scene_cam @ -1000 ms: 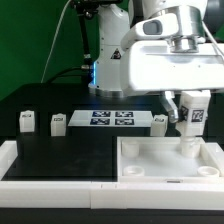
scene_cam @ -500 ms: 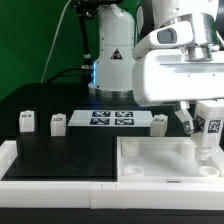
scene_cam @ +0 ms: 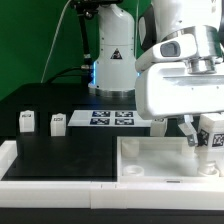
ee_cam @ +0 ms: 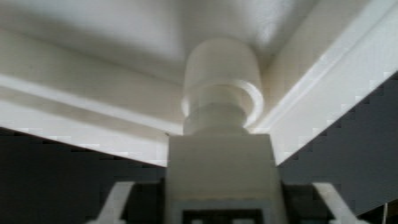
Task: Assemble one leg
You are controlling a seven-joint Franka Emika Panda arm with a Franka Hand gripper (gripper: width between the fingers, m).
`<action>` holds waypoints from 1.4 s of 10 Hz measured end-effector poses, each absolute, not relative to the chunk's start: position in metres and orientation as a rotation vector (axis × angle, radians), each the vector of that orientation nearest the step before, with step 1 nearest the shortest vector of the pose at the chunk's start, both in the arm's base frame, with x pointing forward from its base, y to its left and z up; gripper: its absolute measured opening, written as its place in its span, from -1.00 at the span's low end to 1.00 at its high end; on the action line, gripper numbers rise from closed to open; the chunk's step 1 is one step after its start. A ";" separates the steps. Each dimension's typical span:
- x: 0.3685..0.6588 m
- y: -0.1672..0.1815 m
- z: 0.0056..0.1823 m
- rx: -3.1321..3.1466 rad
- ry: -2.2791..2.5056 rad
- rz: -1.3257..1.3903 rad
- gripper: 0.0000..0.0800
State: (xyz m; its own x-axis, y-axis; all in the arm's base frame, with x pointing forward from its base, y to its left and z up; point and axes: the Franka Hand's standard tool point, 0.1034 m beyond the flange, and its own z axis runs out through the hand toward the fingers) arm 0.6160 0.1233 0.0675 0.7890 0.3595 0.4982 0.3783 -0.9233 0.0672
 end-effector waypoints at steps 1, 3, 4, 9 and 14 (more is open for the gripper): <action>0.615 0.123 0.065 -2.938 -0.608 -0.803 -0.27; 0.615 0.121 0.062 -2.939 -0.605 -0.809 -0.27; 0.614 0.120 0.059 -2.941 -0.604 -0.801 -0.27; 0.612 0.122 0.053 -2.940 -0.573 -0.808 -0.27; 0.612 0.121 0.052 -2.942 -0.578 -0.807 0.54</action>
Offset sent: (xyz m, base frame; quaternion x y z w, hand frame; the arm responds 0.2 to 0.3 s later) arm -0.0017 0.0002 -0.0124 0.0123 -0.0080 0.0057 0.9999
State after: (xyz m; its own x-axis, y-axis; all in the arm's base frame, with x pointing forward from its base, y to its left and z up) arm 0.6118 0.1208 0.0520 0.7955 0.3434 0.4992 0.3623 -0.9300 0.0622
